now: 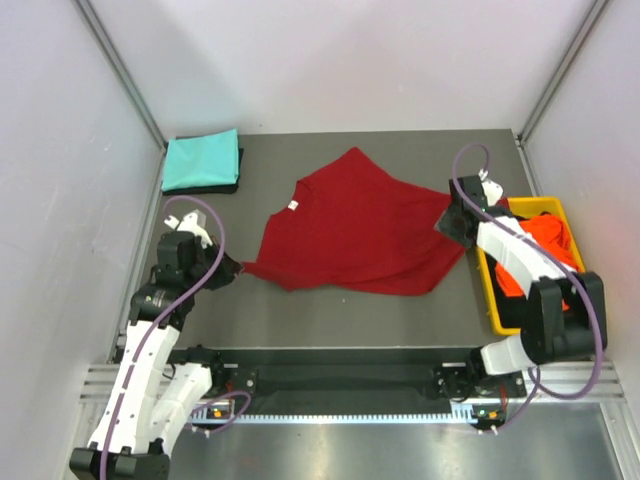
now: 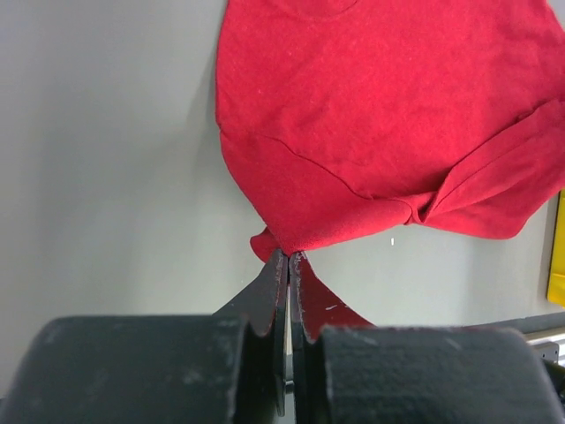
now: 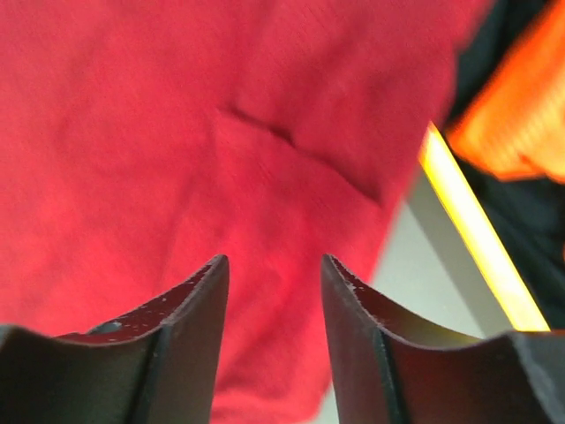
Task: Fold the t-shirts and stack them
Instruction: Flatten the tshirt out
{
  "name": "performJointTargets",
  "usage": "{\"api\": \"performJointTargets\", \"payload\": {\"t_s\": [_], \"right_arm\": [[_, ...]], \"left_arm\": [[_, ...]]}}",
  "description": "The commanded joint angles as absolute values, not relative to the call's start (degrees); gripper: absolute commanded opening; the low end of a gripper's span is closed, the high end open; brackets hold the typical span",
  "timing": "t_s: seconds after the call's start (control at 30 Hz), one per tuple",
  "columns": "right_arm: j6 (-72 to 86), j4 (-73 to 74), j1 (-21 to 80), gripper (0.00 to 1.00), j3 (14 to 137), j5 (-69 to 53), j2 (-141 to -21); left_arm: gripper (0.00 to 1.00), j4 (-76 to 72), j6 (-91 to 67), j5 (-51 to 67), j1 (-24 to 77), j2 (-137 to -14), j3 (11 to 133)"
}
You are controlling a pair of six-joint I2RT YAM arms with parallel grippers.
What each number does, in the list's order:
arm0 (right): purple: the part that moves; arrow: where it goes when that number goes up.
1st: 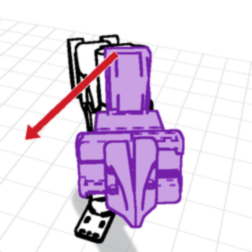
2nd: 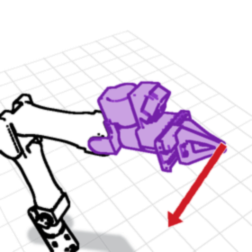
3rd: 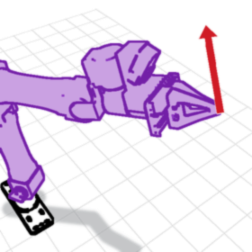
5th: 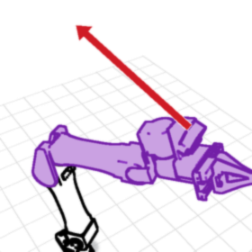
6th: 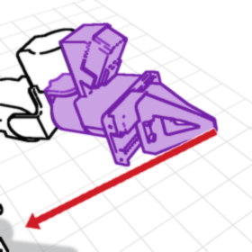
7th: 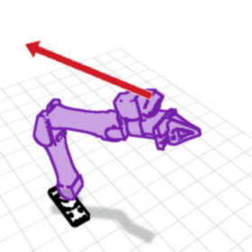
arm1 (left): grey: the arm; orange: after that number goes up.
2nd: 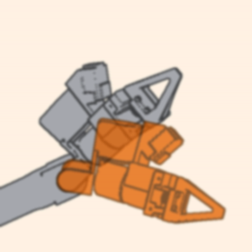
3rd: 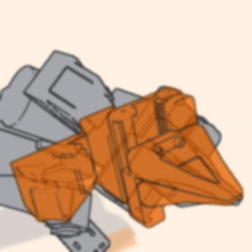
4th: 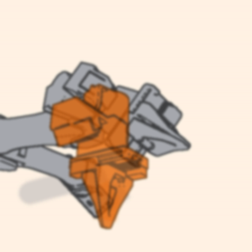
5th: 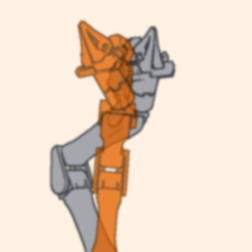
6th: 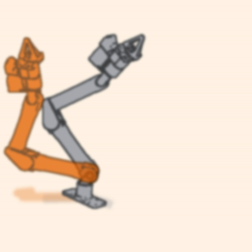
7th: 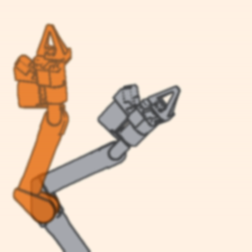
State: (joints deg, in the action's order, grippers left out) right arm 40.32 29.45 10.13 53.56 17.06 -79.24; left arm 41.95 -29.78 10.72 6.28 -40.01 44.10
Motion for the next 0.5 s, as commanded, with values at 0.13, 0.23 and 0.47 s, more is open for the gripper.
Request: {"api": "performJointTargets", "payload": {"t_s": [0.13, 0.23, 0.47], "right_arm": [[39.90, 29.26, 9.58, 0.49, 63.89, 20.48, -90.69], [40.08, 29.27, 9.58, 0.49, 65.74, 19.34, -94.30], [41.75, 31.46, 9.67, 0.45, 71.36, 18.46, -97.64]], "left_arm": [[0.00, 38.85, -28.48, 8.61, 5.98, -39.20, 45.53], [0.00, 39.02, -28.39, 8.00, 5.98, -39.37, 45.70], [0.00, 39.03, -28.21, 7.65, 5.98, -39.81, 45.53]]}}
